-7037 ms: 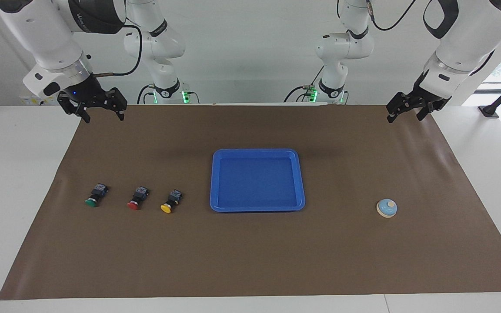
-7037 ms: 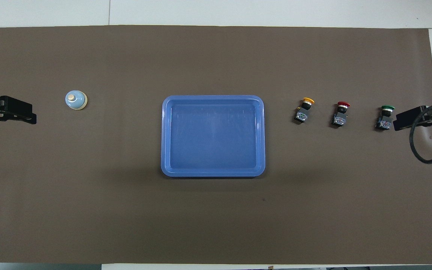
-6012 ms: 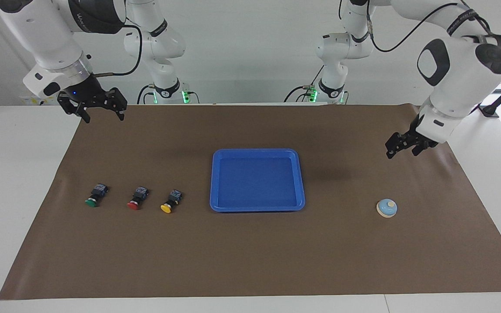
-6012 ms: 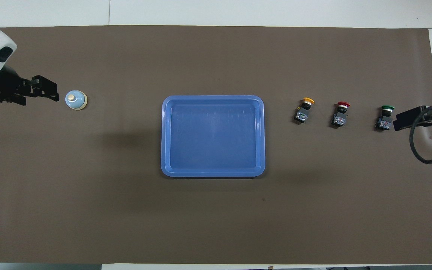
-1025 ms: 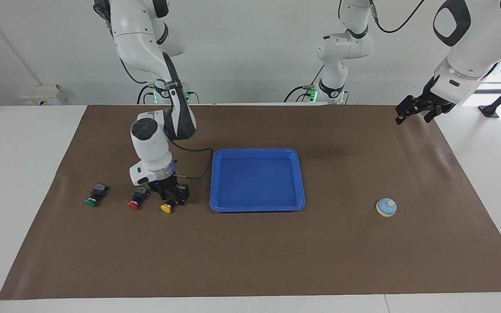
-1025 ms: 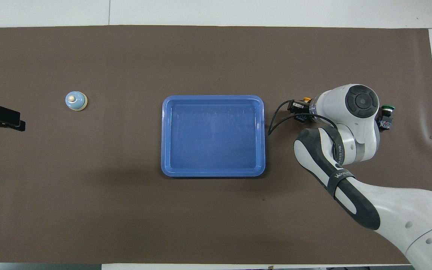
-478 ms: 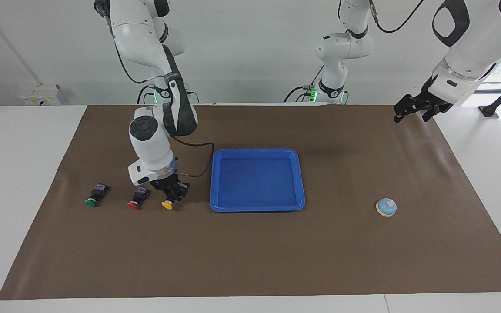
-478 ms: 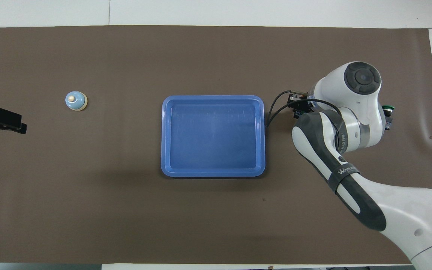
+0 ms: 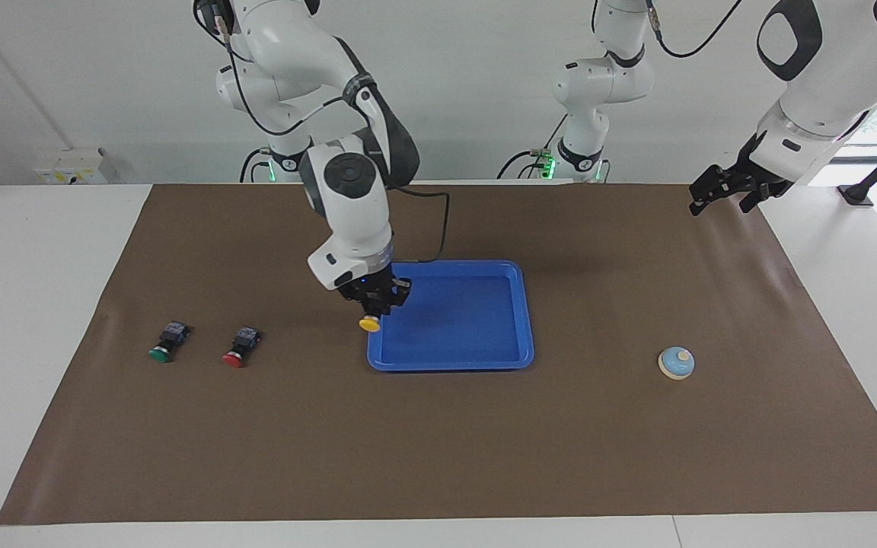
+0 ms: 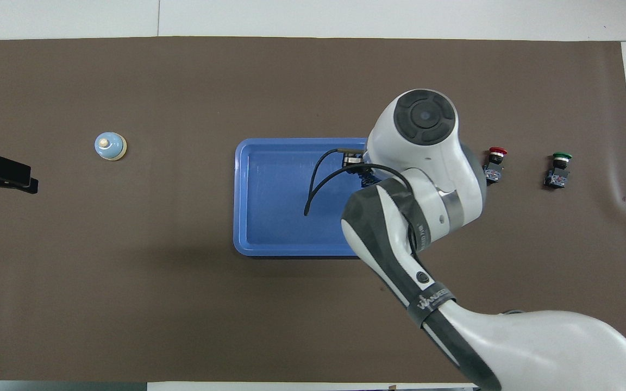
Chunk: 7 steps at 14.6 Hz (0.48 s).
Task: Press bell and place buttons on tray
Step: 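Carry the yellow button to the blue tray and release it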
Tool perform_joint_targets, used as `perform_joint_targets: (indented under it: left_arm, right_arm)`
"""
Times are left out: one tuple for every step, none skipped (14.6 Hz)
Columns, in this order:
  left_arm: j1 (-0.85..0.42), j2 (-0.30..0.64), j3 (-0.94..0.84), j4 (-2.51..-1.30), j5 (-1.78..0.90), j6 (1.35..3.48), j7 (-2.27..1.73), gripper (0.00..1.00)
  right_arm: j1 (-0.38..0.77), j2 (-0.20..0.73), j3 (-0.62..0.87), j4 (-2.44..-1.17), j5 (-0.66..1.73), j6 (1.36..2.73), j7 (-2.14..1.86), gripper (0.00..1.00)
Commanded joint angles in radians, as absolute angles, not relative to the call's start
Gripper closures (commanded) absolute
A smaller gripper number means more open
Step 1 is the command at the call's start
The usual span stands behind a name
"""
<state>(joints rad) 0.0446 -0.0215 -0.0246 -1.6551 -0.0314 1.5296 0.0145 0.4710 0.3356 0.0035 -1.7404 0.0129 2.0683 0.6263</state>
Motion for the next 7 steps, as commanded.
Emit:
perform_joint_targets:
  left_arm:
    - [0.041,-0.026,-0.020,-1.648,-0.020,1.520,-0.008,0.00]
    - [0.043,-0.026,-0.020,-1.649,-0.018,1.525,-0.011,0.00]
    - [0.043,-0.026,-0.020,-1.651,-0.017,1.526,-0.011,0.00]
    - [0.043,-0.026,-0.020,-1.652,-0.017,1.526,-0.009,0.00]
    - [0.043,-0.026,-0.020,-1.652,-0.017,1.526,-0.006,0.00]
    - [0.043,-0.026,-0.020,-1.652,-0.015,1.528,-0.005,0.00]
    - [0.043,-0.026,-0.020,-1.652,-0.015,1.531,-0.003,0.00]
  right_arm:
    - [0.503,0.333,0.002,-1.853,0.020,2.178,0.643,1.00]
    - [0.517,0.333,0.002,-1.893,0.020,2.224,0.643,1.00]
    - [0.523,0.331,0.002,-1.934,0.020,2.268,0.644,1.00]
    - [0.529,0.331,0.002,-1.965,0.020,2.307,0.644,1.00]
    - [0.529,0.331,0.002,-1.974,0.020,2.322,0.649,1.00]
    - [0.529,0.333,0.002,-1.976,0.021,2.324,0.669,1.00]
    - [0.529,0.333,0.002,-1.976,0.021,2.324,0.705,0.90]
